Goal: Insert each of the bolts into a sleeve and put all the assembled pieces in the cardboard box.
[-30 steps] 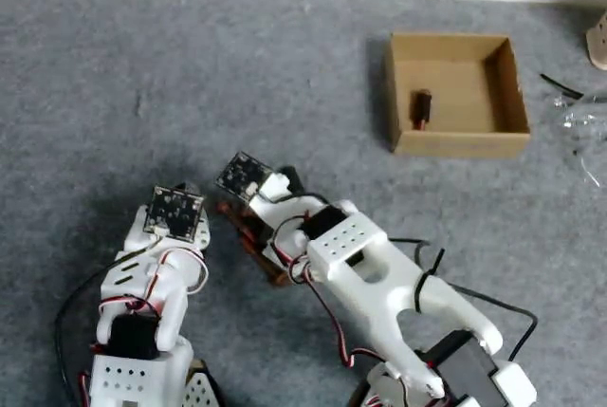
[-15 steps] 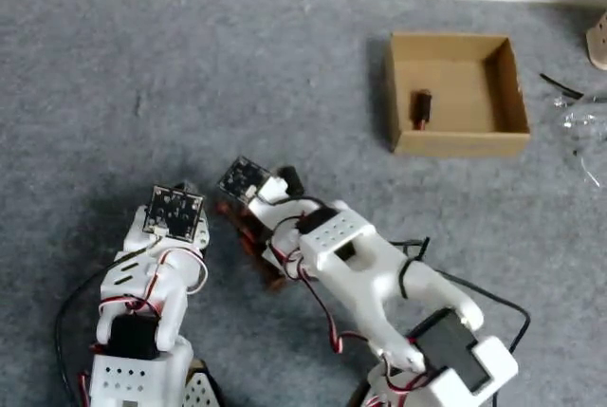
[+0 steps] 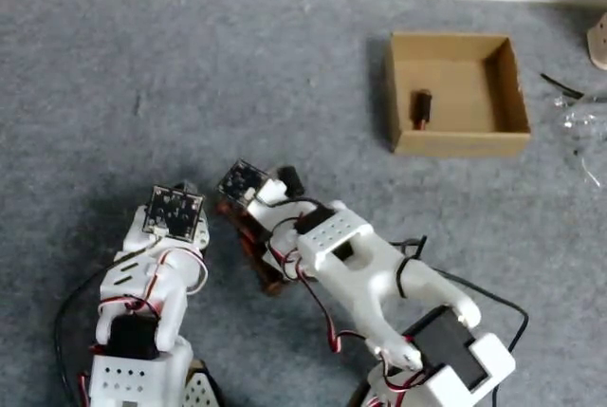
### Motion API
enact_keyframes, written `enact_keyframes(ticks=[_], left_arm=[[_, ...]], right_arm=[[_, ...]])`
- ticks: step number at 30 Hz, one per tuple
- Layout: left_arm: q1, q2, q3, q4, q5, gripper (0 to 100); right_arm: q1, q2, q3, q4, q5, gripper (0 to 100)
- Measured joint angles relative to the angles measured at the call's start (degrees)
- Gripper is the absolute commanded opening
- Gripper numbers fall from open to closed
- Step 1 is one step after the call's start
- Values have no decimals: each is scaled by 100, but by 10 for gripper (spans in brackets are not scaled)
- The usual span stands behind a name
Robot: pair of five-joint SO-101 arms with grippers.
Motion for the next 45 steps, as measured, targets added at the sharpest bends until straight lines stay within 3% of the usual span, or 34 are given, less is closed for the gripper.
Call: enact_keyframes(ticks=[3,16,33,38,45], left_arm=[[0,0,0,0,0,7],[0,0,0,0,0,7],[0,0,0,0,0,7],[0,0,0,0,0,7],[0,0,0,0,0,7]], right_arm=[[18,-18,0,9,9,6],[167,-466,88,9,9,5],[800,-6356,3332,220,-519,5],[1240,-7235,3719,563,-703,5],[1327,-7701,4185,1204,-571,5]])
